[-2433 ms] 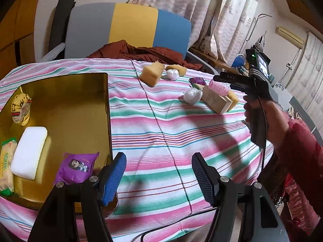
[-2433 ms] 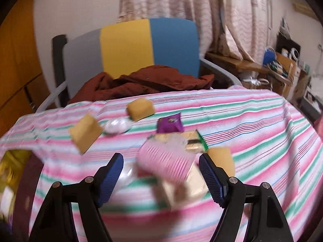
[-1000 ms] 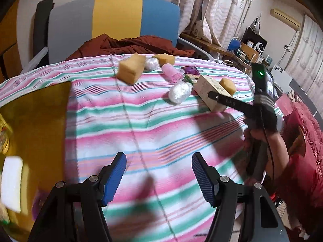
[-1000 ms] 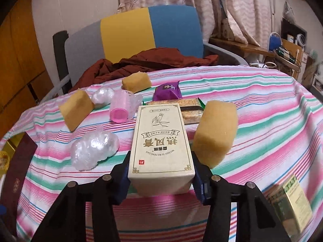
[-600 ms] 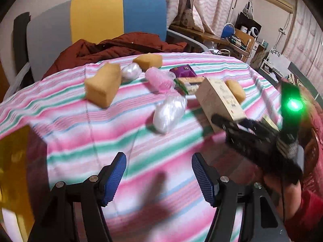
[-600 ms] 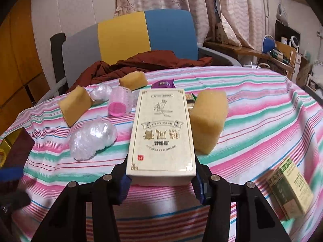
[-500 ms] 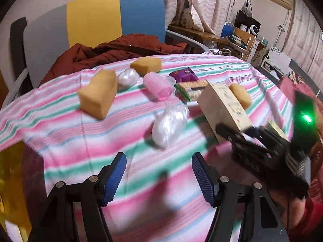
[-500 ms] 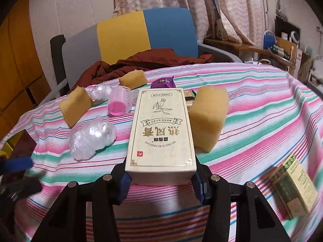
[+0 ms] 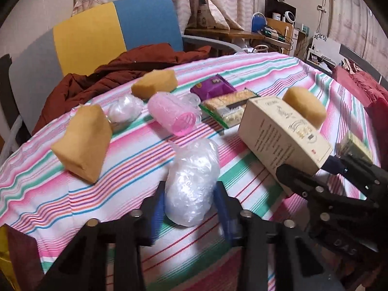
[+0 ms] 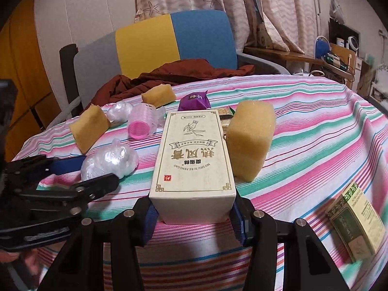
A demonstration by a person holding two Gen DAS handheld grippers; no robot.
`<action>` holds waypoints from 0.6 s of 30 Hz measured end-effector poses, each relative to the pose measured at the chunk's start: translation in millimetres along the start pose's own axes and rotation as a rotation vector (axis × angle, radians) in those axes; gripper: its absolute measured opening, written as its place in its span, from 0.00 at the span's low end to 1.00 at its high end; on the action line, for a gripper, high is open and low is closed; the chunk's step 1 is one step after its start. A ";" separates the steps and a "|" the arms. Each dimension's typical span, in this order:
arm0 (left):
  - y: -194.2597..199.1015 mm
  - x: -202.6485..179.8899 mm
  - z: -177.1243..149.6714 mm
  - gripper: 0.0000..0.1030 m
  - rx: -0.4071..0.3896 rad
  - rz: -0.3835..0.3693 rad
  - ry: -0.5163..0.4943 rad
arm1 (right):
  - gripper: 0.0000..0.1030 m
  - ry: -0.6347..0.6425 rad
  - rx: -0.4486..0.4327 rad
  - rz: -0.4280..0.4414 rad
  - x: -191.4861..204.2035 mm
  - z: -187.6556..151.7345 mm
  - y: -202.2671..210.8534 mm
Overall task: Organize objects
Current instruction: 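Grasp the plastic-wrapped bundle with the left tool while the right tool grasps the cream box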
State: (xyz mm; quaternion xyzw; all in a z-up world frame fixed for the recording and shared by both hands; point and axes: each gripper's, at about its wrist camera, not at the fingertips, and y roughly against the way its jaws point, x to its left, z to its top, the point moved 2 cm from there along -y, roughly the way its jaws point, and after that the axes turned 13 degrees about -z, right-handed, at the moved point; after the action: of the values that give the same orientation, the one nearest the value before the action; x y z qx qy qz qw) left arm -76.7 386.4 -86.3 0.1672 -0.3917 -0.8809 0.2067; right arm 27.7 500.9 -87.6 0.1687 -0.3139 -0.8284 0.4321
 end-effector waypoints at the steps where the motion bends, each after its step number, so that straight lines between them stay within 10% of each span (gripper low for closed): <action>1: -0.1 0.8 -1.3 0.35 -0.008 -0.002 0.005 | 0.50 0.000 0.002 0.000 -0.2 0.0 -0.7; 18: 36.4 7.1 -43.8 0.30 -0.124 -0.007 0.135 | 0.50 0.006 -0.019 -0.005 0.4 0.6 4.3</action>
State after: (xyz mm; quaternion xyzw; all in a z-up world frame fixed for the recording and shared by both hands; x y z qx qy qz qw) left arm -54.4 333.6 -87.5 0.2146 -0.3210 -0.8908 0.2398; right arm 29.7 499.0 -84.3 0.1679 -0.3044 -0.8318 0.4328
